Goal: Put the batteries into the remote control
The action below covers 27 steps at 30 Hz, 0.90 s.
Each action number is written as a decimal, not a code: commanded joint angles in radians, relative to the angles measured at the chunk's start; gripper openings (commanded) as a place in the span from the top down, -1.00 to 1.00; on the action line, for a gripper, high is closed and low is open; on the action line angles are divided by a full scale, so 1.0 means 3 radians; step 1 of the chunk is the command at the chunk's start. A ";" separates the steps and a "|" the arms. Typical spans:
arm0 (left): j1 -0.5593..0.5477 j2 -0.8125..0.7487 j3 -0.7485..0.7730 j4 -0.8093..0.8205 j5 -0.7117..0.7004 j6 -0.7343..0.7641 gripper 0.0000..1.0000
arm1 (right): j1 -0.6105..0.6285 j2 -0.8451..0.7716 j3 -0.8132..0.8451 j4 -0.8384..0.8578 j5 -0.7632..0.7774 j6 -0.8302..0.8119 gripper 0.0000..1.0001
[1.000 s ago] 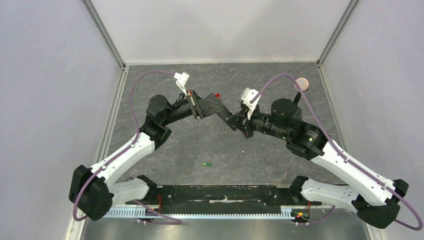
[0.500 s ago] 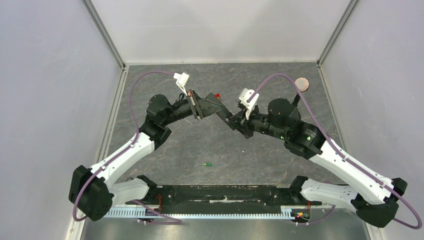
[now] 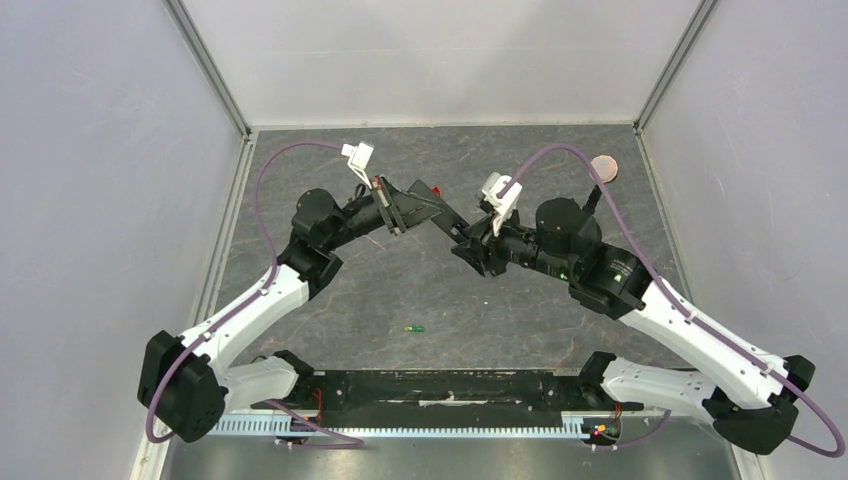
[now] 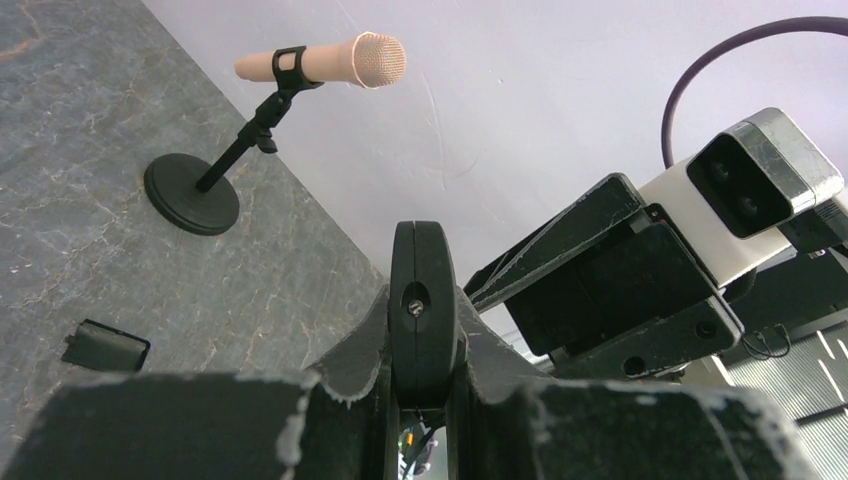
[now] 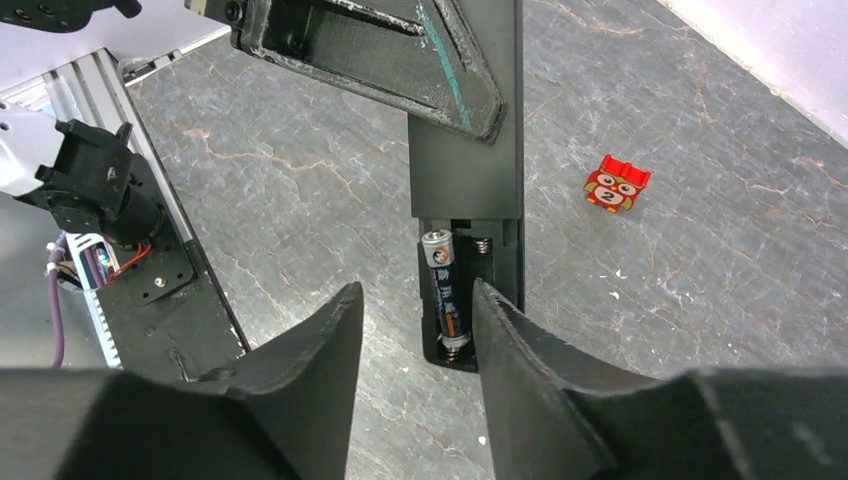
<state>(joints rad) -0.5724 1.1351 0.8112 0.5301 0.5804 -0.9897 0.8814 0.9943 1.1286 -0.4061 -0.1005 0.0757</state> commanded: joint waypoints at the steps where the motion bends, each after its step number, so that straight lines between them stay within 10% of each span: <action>1: -0.0004 -0.0139 0.0087 0.0105 0.0081 -0.0026 0.96 | -0.0018 -0.0165 0.0112 0.0037 0.0314 0.0032 0.00; 14: -0.0004 -0.0136 0.0171 0.0117 0.0052 0.0001 0.96 | -0.0018 -0.0440 0.0232 0.0029 0.0717 0.0787 -0.93; 27: -0.0005 -0.0261 0.0142 0.0231 -0.0353 -0.0250 0.96 | -0.0108 -0.0083 0.0297 -0.0033 0.0980 0.2708 -0.96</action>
<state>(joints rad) -0.5716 1.0809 0.8143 0.5335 0.5297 -1.0069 0.8639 0.9577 1.2163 -0.4358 0.1749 0.6903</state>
